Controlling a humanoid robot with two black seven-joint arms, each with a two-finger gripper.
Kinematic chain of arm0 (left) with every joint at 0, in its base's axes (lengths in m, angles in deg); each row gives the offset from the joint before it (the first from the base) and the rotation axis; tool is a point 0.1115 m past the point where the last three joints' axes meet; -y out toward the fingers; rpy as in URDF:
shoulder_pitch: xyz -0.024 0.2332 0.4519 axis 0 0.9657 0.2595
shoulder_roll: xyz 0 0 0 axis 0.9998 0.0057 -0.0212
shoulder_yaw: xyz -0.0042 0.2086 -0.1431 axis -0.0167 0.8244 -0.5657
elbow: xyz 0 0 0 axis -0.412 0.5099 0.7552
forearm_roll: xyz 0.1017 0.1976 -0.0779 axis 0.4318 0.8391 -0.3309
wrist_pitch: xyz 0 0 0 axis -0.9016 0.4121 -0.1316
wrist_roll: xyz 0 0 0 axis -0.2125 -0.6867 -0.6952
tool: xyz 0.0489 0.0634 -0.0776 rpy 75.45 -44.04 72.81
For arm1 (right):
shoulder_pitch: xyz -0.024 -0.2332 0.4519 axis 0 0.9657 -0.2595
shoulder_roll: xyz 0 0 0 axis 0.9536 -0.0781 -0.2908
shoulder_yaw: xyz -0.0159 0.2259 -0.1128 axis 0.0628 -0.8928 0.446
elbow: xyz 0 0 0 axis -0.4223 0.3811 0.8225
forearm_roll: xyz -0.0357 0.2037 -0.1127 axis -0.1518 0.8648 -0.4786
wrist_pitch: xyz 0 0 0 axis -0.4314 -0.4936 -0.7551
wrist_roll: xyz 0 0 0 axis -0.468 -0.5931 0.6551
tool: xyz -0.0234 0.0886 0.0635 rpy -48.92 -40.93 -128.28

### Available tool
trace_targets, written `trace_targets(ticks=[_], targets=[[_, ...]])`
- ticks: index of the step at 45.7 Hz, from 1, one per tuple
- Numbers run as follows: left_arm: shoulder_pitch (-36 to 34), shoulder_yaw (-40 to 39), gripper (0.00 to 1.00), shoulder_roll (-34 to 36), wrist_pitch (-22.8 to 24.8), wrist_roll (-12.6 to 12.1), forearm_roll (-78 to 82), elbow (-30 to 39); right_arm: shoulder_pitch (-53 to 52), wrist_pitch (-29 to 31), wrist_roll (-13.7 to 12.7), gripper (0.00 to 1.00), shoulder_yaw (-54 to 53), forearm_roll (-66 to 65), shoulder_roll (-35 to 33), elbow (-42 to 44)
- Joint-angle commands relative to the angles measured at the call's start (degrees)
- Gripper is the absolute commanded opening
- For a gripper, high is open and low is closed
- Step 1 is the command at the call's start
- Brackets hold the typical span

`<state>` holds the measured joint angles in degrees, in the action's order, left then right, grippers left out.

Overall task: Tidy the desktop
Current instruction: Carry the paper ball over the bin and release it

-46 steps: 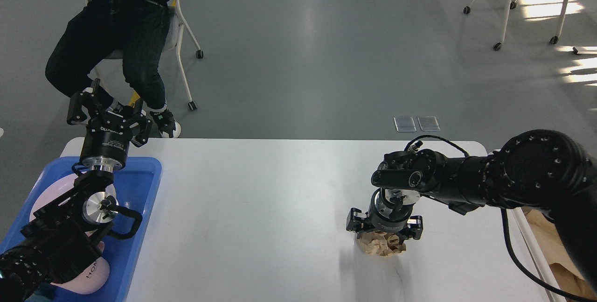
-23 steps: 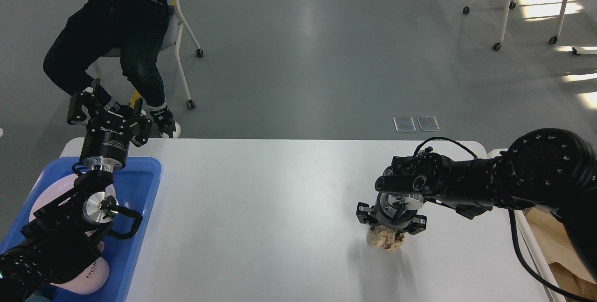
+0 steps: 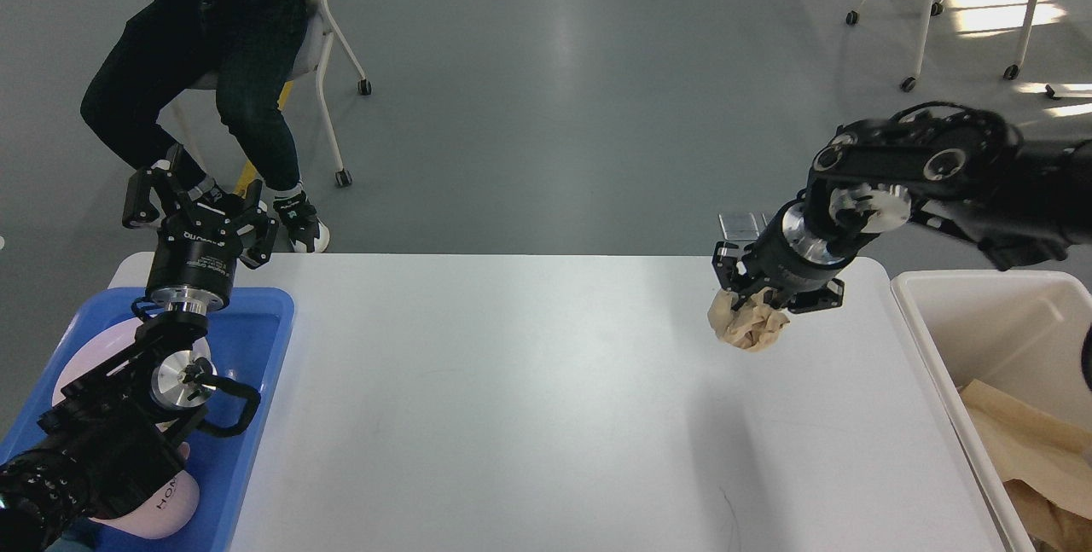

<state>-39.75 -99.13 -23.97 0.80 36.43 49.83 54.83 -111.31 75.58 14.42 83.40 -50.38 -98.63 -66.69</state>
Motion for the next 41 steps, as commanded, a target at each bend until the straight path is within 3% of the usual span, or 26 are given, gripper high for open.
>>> trace_targets(ticks=[1,12,17,27,37,38,39,41], targets=[[0.0,0.0,0.97,0.0,0.0,0.1,0.0,0.0,-6.5,4.1,0.0,0.00,0.0,3.0,-6.5,0.0],[0.0,0.0,0.97,0.0,0.0,0.0,-0.1,0.0,-15.6,5.2,-0.1,0.00,1.7,3.2,-13.2,1.6],[0.0,0.0,0.97,0.0,0.0,0.0,0.0,0.0,-14.1,4.3,0.0,0.00,6.0,2.5,-13.7,8.0],[0.0,0.0,0.97,0.0,0.0,0.0,0.0,0.0,3.0,-1.7,0.0,0.00,9.0,3.0,-13.2,28.8],[0.0,0.0,0.97,0.0,0.0,0.0,0.0,0.0,15.2,-8.4,0.0,0.00,9.2,2.6,-13.8,30.8],[0.0,0.0,0.97,0.0,0.0,0.0,0.0,0.0,16.4,-9.5,0.1,0.02,9.2,2.7,-13.7,30.8],[0.0,0.0,0.97,0.0,0.0,0.0,0.0,0.0,17.6,-10.8,0.1,0.10,9.2,2.6,-13.7,30.9],[0.0,0.0,0.97,0.0,0.0,0.0,0.0,0.0,20.0,-13.5,0.1,0.34,9.3,2.5,-13.7,31.1]])
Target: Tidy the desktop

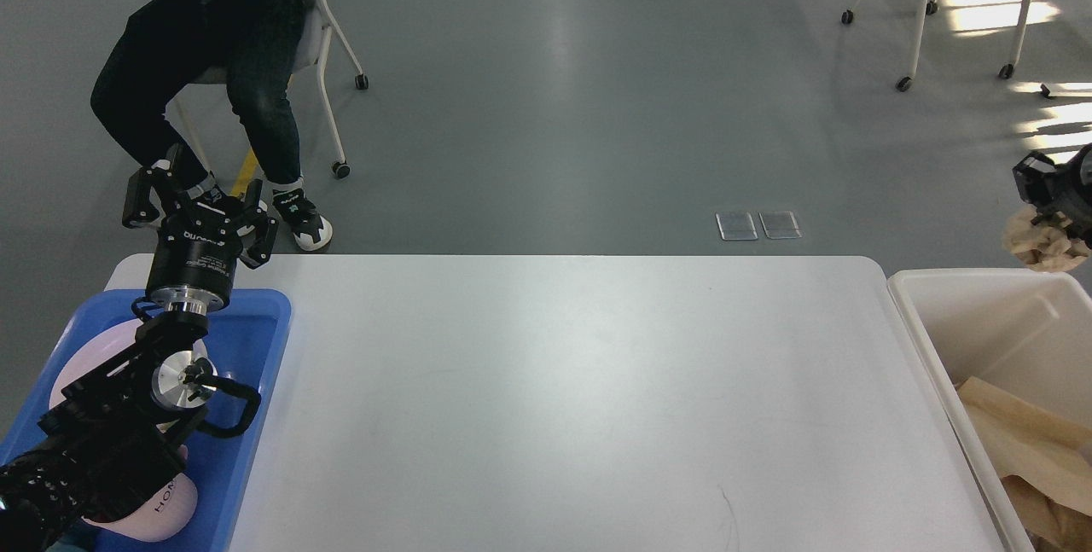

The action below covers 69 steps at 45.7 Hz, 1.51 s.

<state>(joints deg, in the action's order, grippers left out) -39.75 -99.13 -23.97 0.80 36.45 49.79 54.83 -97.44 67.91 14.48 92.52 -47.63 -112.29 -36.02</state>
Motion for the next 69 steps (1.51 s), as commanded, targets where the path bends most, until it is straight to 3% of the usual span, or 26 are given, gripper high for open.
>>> trace_targets(ticks=[1,2,3,4,5,12,33,43,49,56,69], targets=[[0.0,0.0,0.97,0.0,-0.1,0.0,0.0,0.0,7.5,-7.7,0.0,0.49,0.2,-0.2,0.0,0.7],[0.0,0.0,0.97,0.0,0.0,0.0,0.0,0.0,9.3,-10.2,0.0,0.71,-0.2,-0.2,0.1,1.4],[0.0,0.0,0.97,0.0,0.0,0.0,-0.1,0.0,10.4,-12.1,0.0,0.85,-0.3,-0.2,0.4,2.0],[0.0,0.0,0.97,0.0,0.0,0.1,0.0,0.0,11.4,-13.9,0.0,0.98,-0.4,-0.2,0.5,2.7],[0.0,0.0,0.97,0.0,0.0,0.0,-0.1,0.0,12.2,-15.4,0.0,1.00,-0.5,-0.2,0.6,3.2],[0.0,0.0,0.97,0.0,0.0,0.0,-0.1,0.0,17.7,-21.0,0.0,1.00,-1.1,-0.2,1.5,3.9],[0.0,0.0,0.97,0.0,0.0,0.0,0.0,0.0,21.1,-22.0,0.1,1.00,-5.4,0.0,2.8,6.4],[0.0,0.0,0.97,0.0,0.0,0.0,0.0,0.0,20.8,-22.3,0.1,1.00,-30.5,-0.2,1.6,7.8],[0.0,0.0,0.97,0.0,0.0,0.0,0.0,0.0,20.2,-22.4,0.6,1.00,-39.6,-0.2,2.1,7.5],[0.0,0.0,0.97,0.0,-0.1,0.0,-0.1,0.0,20.0,-22.4,6.9,1.00,-47.8,-0.2,3.6,7.1],[0.0,0.0,0.97,0.0,-0.1,0.0,-0.1,0.0,20.1,-22.4,24.0,1.00,-56.9,-0.3,3.1,0.5]])
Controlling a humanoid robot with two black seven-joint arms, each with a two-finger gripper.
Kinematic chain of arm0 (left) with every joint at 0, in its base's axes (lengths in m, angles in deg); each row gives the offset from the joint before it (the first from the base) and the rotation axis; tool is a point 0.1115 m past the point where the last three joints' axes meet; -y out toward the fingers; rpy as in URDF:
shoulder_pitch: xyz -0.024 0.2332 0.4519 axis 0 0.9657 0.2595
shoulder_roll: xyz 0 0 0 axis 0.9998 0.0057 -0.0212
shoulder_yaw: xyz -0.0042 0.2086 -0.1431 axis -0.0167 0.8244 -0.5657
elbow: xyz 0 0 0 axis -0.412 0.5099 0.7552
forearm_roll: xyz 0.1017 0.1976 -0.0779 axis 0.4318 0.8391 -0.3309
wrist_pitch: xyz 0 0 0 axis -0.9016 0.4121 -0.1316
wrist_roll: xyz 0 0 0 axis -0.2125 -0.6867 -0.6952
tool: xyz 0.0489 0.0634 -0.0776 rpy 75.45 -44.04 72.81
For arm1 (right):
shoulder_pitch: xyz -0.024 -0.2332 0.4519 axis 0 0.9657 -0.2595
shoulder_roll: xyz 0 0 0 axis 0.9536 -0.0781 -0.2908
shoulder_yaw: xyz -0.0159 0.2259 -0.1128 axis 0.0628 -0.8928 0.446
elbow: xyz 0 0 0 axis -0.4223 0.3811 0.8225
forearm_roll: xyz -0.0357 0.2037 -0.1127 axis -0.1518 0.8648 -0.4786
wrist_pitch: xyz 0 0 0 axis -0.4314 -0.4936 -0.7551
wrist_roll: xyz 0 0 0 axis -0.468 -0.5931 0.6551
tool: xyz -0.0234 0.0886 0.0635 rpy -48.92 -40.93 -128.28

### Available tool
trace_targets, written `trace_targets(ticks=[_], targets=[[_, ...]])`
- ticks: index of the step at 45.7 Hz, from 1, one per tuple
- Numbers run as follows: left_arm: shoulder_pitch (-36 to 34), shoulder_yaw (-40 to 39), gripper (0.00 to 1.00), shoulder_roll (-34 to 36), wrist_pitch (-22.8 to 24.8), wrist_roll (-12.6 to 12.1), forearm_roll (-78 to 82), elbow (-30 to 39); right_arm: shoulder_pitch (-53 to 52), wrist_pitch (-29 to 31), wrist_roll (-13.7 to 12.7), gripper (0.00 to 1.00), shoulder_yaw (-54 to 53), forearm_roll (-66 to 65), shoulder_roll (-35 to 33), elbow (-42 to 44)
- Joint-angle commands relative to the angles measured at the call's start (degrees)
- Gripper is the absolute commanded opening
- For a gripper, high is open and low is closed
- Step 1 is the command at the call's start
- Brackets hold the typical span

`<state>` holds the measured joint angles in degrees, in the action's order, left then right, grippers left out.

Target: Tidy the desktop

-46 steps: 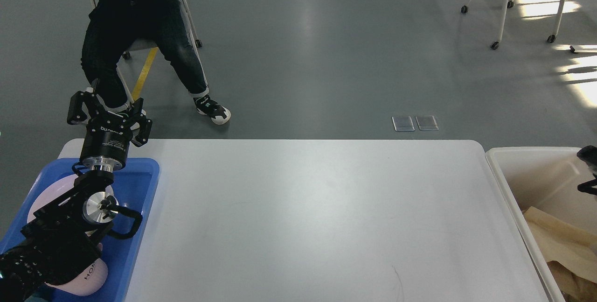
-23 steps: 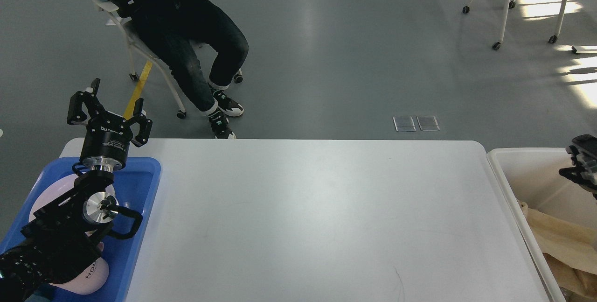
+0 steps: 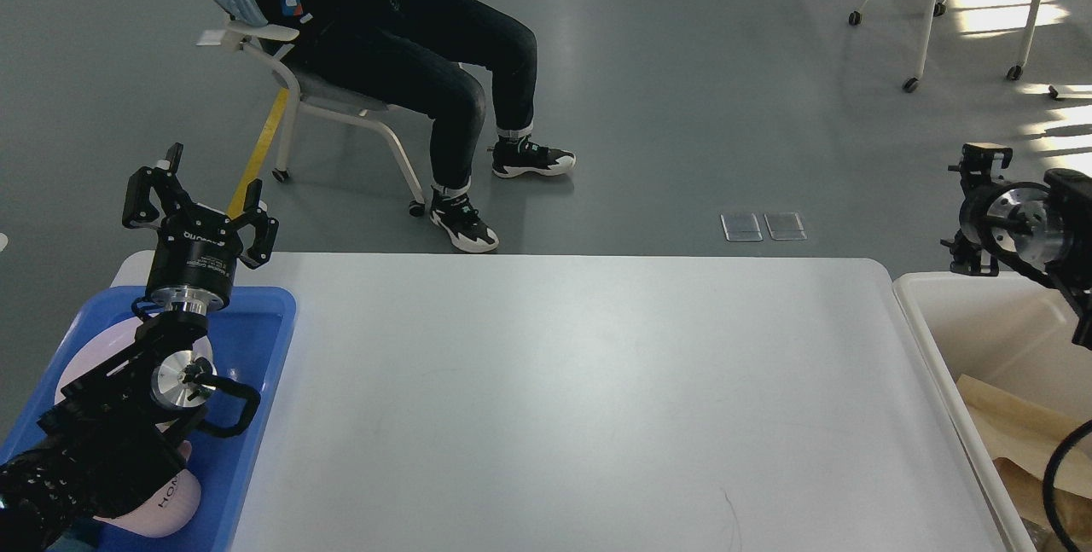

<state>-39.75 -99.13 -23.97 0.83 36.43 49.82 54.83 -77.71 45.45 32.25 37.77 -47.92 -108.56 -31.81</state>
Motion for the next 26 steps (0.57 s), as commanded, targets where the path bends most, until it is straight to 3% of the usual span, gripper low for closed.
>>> trace_targets(ticks=[1,6,12,17,26], targets=[[0.0,0.0,0.97,0.0,-0.1,0.1,0.0,0.0,0.5,0.1,7.0,1.00,-2.8,0.0,-0.6,-4.4],[0.0,0.0,0.97,0.0,0.0,0.0,0.0,0.0,2.1,0.1,9.2,1.00,-10.3,0.0,-0.9,-7.2],[0.0,0.0,0.97,0.0,-0.1,0.0,0.0,0.0,4.9,0.9,9.2,1.00,-27.3,0.2,-0.3,-9.8],[0.0,0.0,0.97,0.0,0.0,0.0,0.0,0.0,7.0,6.0,9.2,1.00,-37.2,0.1,0.3,-11.5],[0.0,0.0,0.97,0.0,0.0,0.0,0.0,0.0,10.0,7.8,9.2,1.00,-43.8,0.1,1.2,-12.7]])
